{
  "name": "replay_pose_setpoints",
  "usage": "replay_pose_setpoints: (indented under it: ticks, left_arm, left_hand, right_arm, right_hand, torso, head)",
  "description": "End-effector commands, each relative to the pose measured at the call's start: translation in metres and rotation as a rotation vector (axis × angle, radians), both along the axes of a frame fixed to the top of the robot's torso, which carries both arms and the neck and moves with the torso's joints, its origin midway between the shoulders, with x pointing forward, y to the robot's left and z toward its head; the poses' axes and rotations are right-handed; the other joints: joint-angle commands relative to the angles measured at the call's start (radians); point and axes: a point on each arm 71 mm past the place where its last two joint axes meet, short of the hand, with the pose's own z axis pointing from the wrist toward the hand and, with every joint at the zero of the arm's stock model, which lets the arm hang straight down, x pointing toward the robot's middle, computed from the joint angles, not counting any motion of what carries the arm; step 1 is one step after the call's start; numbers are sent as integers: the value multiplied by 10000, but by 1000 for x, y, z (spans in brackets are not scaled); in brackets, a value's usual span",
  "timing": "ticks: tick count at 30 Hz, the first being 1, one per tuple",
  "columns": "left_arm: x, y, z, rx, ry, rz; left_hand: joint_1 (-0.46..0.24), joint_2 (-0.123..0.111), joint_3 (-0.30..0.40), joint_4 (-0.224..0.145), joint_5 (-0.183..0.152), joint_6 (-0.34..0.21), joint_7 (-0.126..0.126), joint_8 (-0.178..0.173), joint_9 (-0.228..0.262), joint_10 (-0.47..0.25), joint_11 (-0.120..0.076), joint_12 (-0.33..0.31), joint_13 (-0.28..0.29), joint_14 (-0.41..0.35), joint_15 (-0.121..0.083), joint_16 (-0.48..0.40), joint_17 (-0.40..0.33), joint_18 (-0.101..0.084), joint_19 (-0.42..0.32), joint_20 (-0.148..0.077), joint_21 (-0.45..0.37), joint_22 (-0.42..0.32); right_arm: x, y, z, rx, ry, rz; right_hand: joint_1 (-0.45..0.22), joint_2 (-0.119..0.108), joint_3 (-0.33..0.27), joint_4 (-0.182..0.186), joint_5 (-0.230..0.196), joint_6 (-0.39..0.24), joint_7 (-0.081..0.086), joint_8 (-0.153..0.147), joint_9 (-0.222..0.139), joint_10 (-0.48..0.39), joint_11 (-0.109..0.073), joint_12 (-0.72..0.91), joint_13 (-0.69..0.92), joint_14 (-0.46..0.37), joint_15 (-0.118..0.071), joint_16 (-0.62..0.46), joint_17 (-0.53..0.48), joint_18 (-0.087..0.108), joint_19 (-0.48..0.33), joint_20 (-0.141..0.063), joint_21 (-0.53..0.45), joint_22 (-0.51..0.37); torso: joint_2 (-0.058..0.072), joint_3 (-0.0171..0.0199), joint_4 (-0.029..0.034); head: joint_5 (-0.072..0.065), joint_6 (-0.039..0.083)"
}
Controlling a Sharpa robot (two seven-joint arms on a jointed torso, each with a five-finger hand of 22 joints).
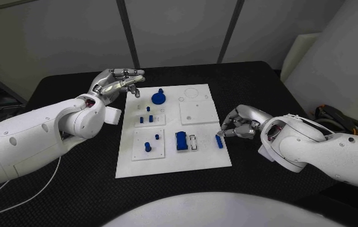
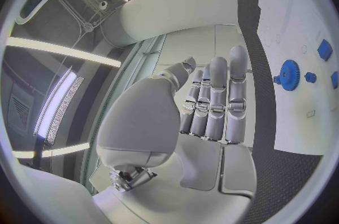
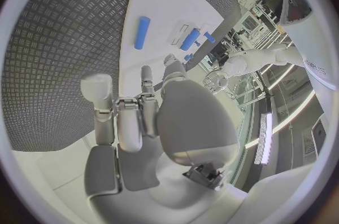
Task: Assemble the parts on the task board
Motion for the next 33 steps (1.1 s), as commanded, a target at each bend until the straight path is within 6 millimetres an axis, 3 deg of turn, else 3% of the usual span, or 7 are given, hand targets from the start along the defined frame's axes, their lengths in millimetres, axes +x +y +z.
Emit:
replay_pose_setpoints:
  ticks: [1,18,33]
  left_arm:
    - [0,-2,1,-113,-20,-80]
    - [-1,-1,0,-114,5,-82]
    - [-1,0,-1,-104,16,-66]
  left_hand:
    - [20,45,-38,-27,-37,-44,-5,58,7,-51,-15,32,-1,-79,-15,43,-16,61,-37,-10,-41,-9]
    - [20,45,-38,-27,-37,-44,-5,58,7,-51,-15,32,-1,-79,-15,43,-16,61,-37,-10,-41,-9]
    - [16,40,-59,-24,-41,-50,-3,65,7,-60,-10,41,-1,-86,-11,50,-27,59,-36,-8,-47,-12]
  right_arm:
    - [0,0,-5,-1019,121,110]
    - [-10,11,-32,-1815,794,461]
    - [-7,16,-38,-2194,402,334]
  right_hand:
    - [-153,-13,-109,21,-6,108,3,-46,37,122,-5,-22,1215,904,13,-39,1970,-99,-80,15,-45,-22]
    - [-133,-2,-161,65,-3,229,-60,66,138,136,-53,-10,1233,908,-20,-33,1984,-105,-58,-6,-30,25]
    - [-52,51,-142,47,19,228,-76,88,173,142,-72,-5,1241,911,-37,-25,1999,-110,-43,-21,-18,54]
  torso:
    - [16,4,15]
    - [10,0,29]
    - [20,-1,36]
  head:
    - [-74,8]
    - [-40,-121]
    - [0,-148]
